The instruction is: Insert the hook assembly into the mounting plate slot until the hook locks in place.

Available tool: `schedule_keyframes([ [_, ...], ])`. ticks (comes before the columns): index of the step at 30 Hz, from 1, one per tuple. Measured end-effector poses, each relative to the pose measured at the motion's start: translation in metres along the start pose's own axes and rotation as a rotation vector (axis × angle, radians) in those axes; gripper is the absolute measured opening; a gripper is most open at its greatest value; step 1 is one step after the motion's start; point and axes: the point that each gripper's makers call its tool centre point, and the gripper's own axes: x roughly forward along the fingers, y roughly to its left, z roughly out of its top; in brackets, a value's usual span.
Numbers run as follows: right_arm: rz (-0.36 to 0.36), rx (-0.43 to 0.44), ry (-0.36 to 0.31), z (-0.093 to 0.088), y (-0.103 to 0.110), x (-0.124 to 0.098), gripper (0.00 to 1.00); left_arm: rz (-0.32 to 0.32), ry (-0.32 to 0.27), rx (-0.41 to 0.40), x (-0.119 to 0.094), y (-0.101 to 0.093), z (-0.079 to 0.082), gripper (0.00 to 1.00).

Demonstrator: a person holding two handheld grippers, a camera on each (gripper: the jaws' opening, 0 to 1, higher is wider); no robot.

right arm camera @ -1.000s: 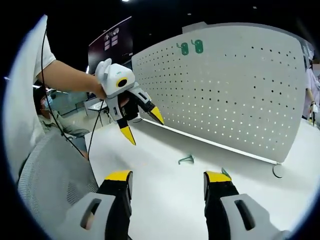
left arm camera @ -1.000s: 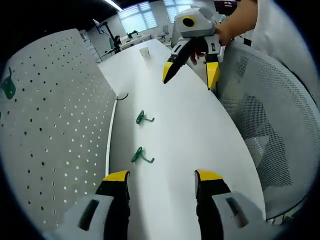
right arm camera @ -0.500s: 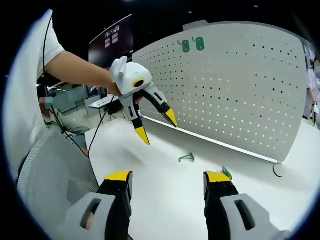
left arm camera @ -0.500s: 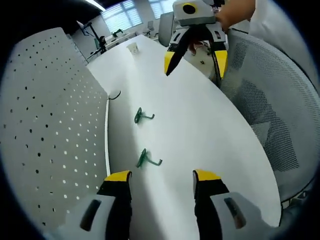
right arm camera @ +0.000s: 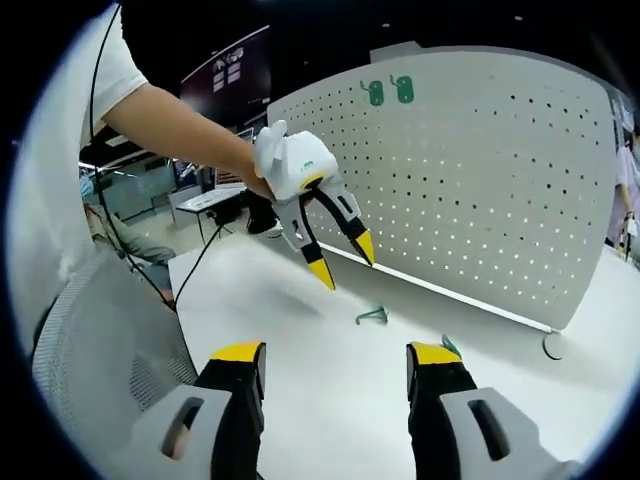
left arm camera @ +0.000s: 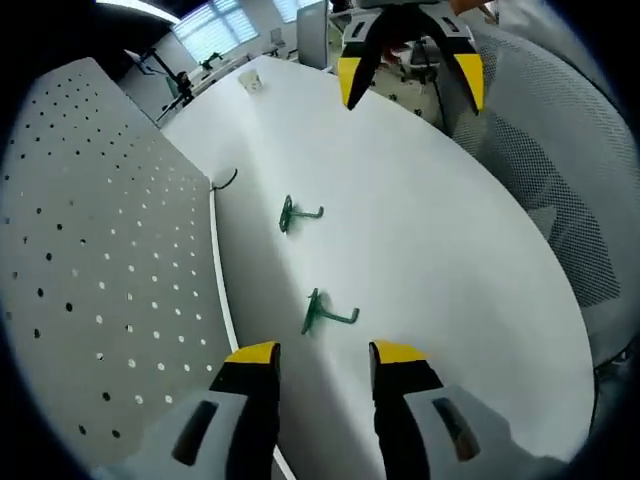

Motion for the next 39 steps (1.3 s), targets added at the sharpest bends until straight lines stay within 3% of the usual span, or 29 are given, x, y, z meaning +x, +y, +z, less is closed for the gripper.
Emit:
schedule_keyframes([
  [8, -0.005, 0.005, -0.001, -0.001, -0.002, -0.001, 0.55, 0.013, 0.026, 0.013, 0.020, 0.009, -0.002, 0.33],
  [14, 0.000, 0.008, 0.014, -0.004, -0.001, 0.001, 0.55, -0.017, 0.026, -0.001, 0.028, 0.009, -0.004, 0.32],
  [18, 0.000, 0.014, 0.011, -0.004, -0.002, 0.001, 0.54, -0.047, 0.005, -0.075, 0.033, 0.011, -0.001, 0.30],
  [30, 0.011, 0.007, 0.037, -0.010, 0.000, 0.001, 0.51, -0.083, 0.035, -0.068, 0.047, 0.009, -0.006, 0.20],
  [39, 0.008, 0.015, 0.032, -0.009, -0.001, -0.001, 0.50, -0.111, 0.046, -0.084, 0.055, 0.006, -0.012, 0.19],
])
